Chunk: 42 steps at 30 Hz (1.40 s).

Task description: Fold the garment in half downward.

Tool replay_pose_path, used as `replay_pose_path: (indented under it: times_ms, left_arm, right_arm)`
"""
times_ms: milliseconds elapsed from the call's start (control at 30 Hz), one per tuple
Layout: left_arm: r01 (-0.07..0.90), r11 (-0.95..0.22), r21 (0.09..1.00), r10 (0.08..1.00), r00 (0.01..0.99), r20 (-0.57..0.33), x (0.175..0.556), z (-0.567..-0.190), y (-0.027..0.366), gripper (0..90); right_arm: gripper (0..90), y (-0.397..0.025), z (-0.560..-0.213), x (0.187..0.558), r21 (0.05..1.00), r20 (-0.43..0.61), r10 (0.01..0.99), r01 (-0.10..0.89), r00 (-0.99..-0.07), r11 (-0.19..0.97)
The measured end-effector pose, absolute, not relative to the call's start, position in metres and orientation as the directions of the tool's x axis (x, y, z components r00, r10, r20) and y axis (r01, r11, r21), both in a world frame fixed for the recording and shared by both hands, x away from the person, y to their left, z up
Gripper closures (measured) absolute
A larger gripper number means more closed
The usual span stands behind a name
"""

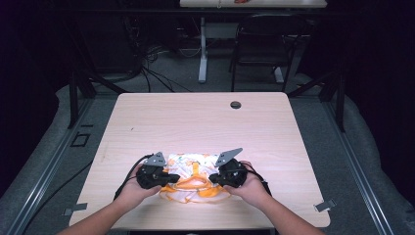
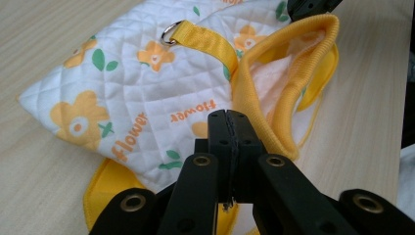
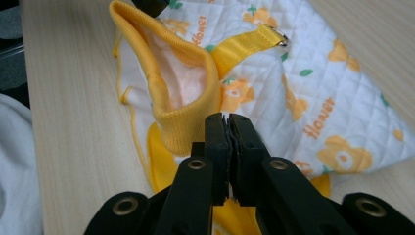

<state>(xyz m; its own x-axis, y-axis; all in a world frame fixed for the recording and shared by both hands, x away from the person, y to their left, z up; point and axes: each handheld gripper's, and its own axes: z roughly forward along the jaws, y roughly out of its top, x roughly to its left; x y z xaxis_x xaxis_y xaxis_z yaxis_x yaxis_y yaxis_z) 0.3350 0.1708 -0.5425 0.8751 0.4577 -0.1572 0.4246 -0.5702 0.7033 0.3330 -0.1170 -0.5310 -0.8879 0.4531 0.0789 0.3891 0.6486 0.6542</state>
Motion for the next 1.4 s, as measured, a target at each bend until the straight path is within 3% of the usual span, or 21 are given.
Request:
replay_pose_path:
  times_ms: [633, 1400]
  left_arm:
    - [0.447, -0.572, 0.687, 0.458, 0.870, -0.185, 0.323, -0.565, 0.175, 89.6]
    - [0.464, -0.554, 0.691, 0.499, 0.850, -0.170, 0.340, -0.569, 0.172, 89.8]
  right_arm:
    - [87.7, -0.118, -0.557, 0.319, 0.613, 0.118, 0.440, 0.414, -0.890, 0.673]
    - [90.0, -0.120, -0.565, 0.336, 0.615, 0.128, 0.477, 0.447, -0.870, 0.649]
